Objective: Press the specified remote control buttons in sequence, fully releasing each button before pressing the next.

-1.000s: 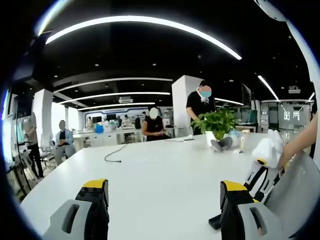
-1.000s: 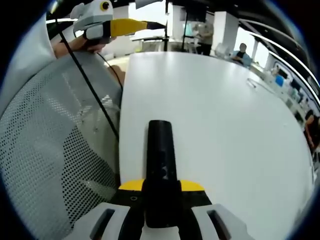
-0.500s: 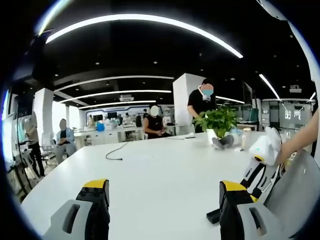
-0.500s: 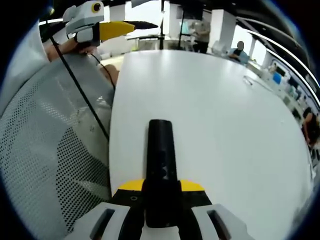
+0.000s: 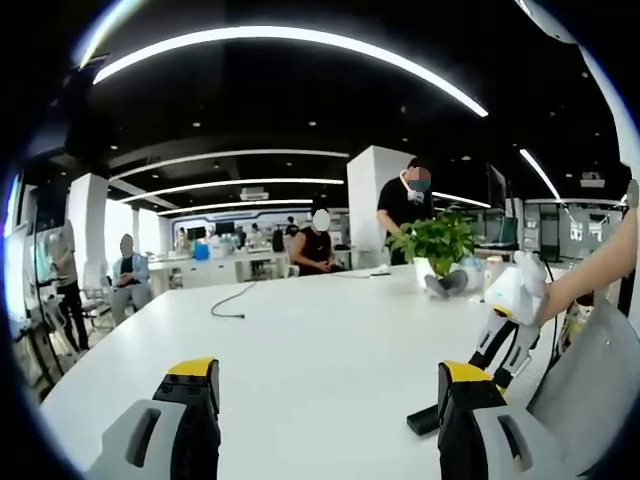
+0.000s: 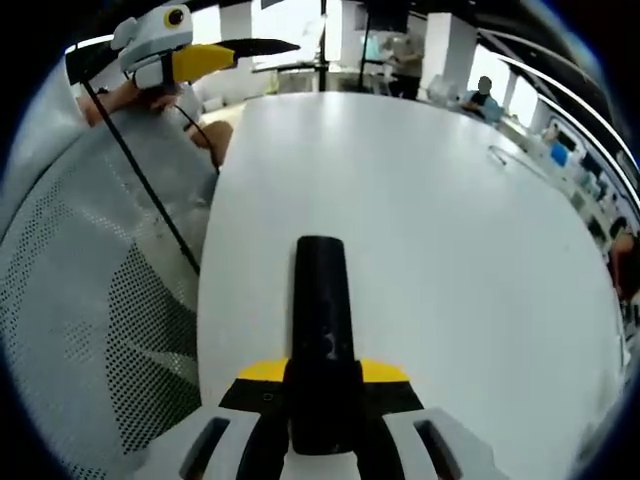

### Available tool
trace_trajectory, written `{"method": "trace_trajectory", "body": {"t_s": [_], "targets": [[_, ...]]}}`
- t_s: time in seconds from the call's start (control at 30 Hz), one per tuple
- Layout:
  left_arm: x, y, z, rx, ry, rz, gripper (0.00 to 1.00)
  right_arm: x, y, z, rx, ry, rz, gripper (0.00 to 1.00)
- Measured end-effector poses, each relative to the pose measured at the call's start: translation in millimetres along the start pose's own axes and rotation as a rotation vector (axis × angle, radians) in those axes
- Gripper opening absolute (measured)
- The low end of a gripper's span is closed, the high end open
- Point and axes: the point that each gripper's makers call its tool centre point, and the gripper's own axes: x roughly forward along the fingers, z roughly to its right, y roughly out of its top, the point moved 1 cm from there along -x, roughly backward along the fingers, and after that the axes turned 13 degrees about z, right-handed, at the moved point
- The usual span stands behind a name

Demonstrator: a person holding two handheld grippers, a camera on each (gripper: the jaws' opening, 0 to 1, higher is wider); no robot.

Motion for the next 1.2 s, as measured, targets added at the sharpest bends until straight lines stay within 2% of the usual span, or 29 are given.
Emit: {"method": "trace_trajectory", "body": {"t_s": [0.33,0.53,0.6,0.87,1.2], "targets": [[5,-2.2,1.3,-0.009,0.005,-0.006,0.93,0,1.2,9,-0.013,0.013,-0.02,0.21],[6,1.7,4.5,-0.002,-0.004,-0.013,0.93,1,1.9,16,-0.015,0.017,-0.029,0.21],[4,-4.8,1.1,-0.008,0.004,-0.012,0.93,1,2.3,18,-0.017,0.02,-0.034,0.21],[3,-9.3,-0.3,-0.008,0.002,-0.016,0.93,2,3.1,25,-0.025,0.032,-0.045,0.21],[4,-7.7,1.1,-0.014,-0.001,-0.022,0.92,3,4.3,30,-0.05,0.047,-0.077,0.21]]}}
